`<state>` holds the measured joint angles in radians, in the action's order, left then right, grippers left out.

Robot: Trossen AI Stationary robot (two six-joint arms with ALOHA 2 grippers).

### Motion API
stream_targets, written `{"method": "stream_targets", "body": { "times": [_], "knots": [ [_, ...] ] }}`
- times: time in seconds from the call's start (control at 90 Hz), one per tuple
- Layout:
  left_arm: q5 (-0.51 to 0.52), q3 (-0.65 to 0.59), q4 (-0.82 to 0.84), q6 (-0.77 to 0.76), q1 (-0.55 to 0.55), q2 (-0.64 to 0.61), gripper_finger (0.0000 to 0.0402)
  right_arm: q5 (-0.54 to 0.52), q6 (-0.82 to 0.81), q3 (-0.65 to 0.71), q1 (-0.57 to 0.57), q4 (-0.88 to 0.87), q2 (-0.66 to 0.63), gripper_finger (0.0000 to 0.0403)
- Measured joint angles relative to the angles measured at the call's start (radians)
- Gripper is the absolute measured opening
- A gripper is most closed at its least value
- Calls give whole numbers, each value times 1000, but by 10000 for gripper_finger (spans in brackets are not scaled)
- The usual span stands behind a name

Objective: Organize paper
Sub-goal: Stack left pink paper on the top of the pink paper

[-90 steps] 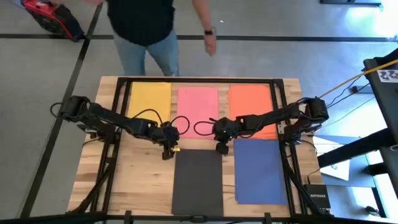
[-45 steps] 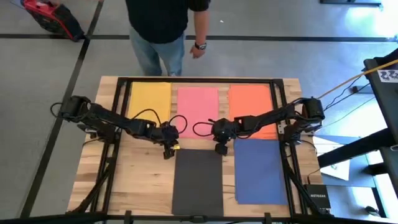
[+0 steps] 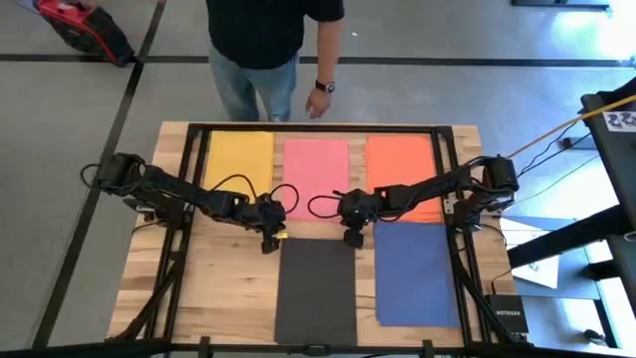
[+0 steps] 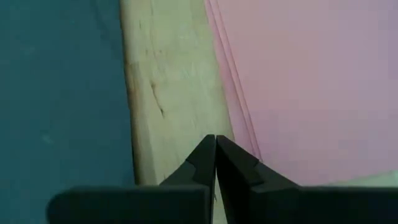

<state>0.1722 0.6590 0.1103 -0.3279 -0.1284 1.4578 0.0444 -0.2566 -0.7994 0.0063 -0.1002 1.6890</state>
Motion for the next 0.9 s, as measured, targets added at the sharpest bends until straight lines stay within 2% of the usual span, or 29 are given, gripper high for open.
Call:
{"method": "stream_targets", "body": {
  "times": [0.267,0.456,0.644,0.9],
  "knots": [
    [0,0,4,6,0,0,0,1,11,0,0,-5,0,0],
    [-16,0,4,-1,-4,0,0,90,-13,0,7,-5,0,0],
    [-27,0,4,-5,-29,0,0,52,-9,1,35,-6,15,0],
    [21,0,6,-2,-27,0,0,51,-8,-2,33,44,73,0]
  ]
}}
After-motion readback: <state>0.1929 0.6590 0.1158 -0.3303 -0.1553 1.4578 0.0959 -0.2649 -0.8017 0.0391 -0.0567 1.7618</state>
